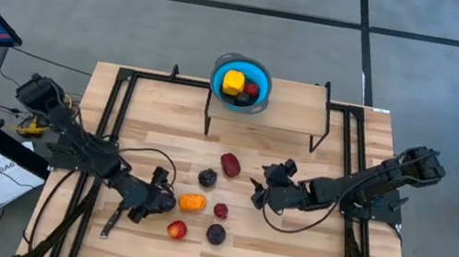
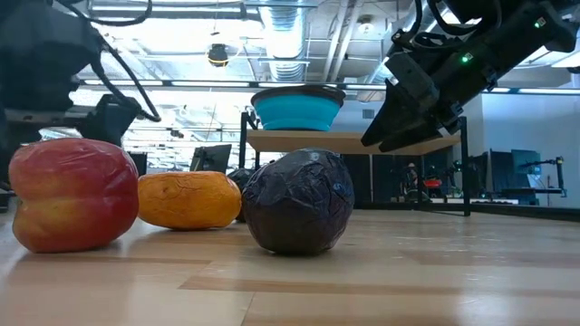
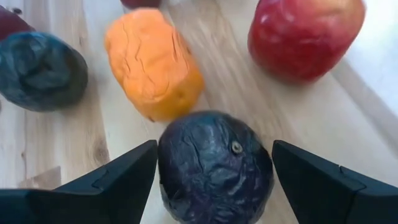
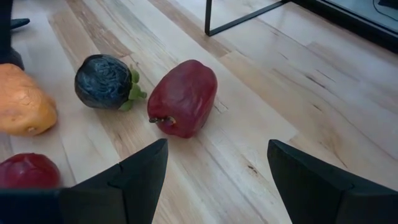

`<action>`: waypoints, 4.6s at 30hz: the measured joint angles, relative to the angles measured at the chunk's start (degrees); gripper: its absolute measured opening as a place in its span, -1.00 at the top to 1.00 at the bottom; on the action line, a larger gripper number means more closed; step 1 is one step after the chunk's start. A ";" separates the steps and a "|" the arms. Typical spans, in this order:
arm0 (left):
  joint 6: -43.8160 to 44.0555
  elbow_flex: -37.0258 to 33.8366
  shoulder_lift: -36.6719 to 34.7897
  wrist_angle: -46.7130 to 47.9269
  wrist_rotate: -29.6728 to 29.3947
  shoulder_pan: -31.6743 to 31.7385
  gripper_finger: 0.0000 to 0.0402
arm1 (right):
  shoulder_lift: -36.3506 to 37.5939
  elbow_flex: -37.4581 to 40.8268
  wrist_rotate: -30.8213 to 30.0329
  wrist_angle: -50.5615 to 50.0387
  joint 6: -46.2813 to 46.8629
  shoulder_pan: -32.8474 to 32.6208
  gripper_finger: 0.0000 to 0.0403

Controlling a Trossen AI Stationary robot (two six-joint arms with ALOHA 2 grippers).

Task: Pick & Place Fruit
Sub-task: Put the left purple plum into the blue strainer bowl on the shelf, then put the yellow mango into the blue strainer bowl on the shelf

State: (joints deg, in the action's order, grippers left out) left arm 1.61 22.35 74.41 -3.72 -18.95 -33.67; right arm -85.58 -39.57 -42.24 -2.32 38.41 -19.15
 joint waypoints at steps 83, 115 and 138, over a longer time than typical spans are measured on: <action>-3.75 52.92 25.12 -7.11 21.98 64.35 -0.59 | -0.02 0.00 -0.28 0.18 0.12 1.65 -0.34; -15.96 36.03 -14.09 18.89 20.94 45.51 -0.48 | -0.02 -0.02 -1.14 2.06 0.00 1.50 -0.34; -9.89 -1.96 -11.47 -7.76 20.81 22.15 -0.49 | -0.02 0.00 -1.35 5.15 -2.58 2.07 -0.34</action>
State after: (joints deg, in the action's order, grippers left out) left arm -8.29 20.39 62.94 -11.49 1.86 -11.52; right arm -85.60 -39.57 -43.59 2.83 35.83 -17.08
